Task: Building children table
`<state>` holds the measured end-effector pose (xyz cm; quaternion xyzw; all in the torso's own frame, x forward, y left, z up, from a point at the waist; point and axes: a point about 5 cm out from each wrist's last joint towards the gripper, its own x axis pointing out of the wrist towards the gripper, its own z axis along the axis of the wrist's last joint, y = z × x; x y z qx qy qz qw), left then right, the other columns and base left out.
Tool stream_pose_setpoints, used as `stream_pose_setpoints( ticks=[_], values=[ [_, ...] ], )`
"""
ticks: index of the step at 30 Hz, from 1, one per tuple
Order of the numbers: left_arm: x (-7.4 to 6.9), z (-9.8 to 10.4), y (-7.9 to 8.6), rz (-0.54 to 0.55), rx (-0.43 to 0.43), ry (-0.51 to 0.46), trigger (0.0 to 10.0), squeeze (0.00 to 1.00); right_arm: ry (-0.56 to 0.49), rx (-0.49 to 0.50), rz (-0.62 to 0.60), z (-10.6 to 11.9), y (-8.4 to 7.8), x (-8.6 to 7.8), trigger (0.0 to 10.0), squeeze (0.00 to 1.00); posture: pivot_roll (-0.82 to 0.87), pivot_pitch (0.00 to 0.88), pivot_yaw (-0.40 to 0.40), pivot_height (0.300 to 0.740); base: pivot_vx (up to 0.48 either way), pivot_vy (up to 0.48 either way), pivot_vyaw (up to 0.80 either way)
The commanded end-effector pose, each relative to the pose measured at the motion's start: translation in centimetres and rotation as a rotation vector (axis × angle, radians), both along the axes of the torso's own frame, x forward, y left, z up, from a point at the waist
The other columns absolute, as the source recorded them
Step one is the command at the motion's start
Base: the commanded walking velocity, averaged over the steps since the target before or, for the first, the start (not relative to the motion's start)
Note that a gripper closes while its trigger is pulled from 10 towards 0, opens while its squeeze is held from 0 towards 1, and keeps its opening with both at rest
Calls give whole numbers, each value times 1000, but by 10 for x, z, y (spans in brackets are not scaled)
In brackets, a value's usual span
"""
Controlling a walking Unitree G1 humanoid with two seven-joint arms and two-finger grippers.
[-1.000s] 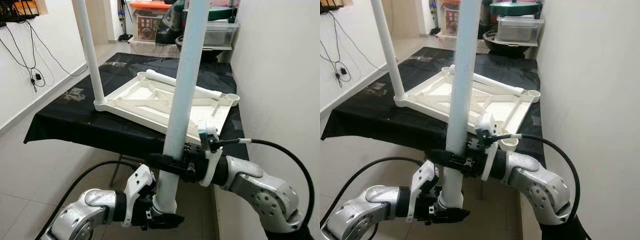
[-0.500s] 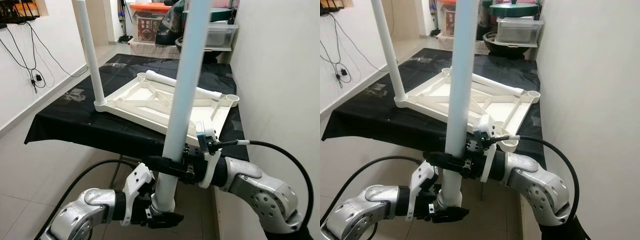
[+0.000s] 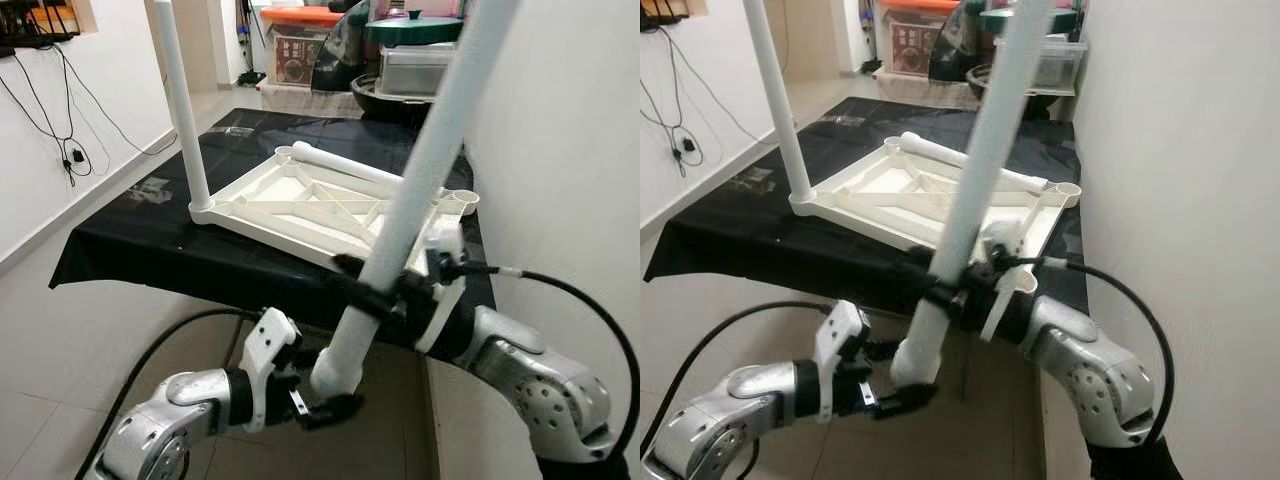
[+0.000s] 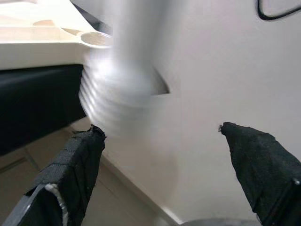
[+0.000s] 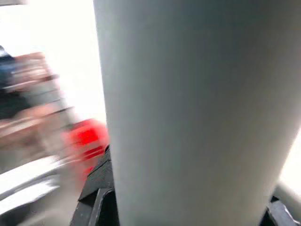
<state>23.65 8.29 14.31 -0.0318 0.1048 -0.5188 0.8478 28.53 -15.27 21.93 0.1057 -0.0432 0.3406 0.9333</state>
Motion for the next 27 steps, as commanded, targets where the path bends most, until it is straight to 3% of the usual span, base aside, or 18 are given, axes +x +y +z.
stream_pose_setpoints(
  ticks=[1,3,4,5,6,7,8,10,18,19,23,27],
  values=[
    [10,-4,2,129,9,-22,10000,0,-66,-29,-278,7,-26,11,0,0,117,0,-32,740,0,0,0],
    [10,-4,2,129,9,-22,10000,0,-66,-29,-278,7,-26,11,0,0,117,0,-32,740,0,0,0],
    [15,-2,2,192,-1,-44,10000,0,-91,-54,-393,9,-34,14,0,0,116,0,-33,740,0,0,0],
    [15,-2,2,192,-1,-44,10000,0,-91,-54,-393,9,-34,14,0,0,116,0,-33,740,0,0,0],
    [21,2,1,261,-12,-72,10000,0,-122,-98,-529,13,-42,15,0,0,115,0,-31,740,0,0,0],
    [26,6,-1,311,-26,-97,10000,0,-164,-171,-629,17,-46,15,10000,0,115,0,-31,740,0,0,0],
    [26,6,-1,311,-26,-97,10000,0,-164,-171,-629,17,-46,15,10000,0,115,0,-31,740,0,0,0],
    [30,9,-4,358,-44,-114,10000,0,-214,-271,-726,21,-46,13,10000,0,114,0,-32,740,0,0,0],
    [32,10,-11,402,-37,-139,10000,0,-259,-399,-761,13,-33,12,10000,0,110,0,-32,740,0,0,0],
    [31,11,-12,400,-39,-137,10000,0,-253,-452,-752,6,-30,16,10000,0,109,0,-35,740,0,0,0],
    [31,11,-12,398,-39,-135,10000,0,-249,-488,-744,1,-28,19,10000,0,109,0,-35,740,0,0,0],
    [24,17,-15,408,-67,-145,10000,0,-307,-587,-761,-3,-22,34,10000,0,111,29,-45,740,0,0,0]
  ],
)
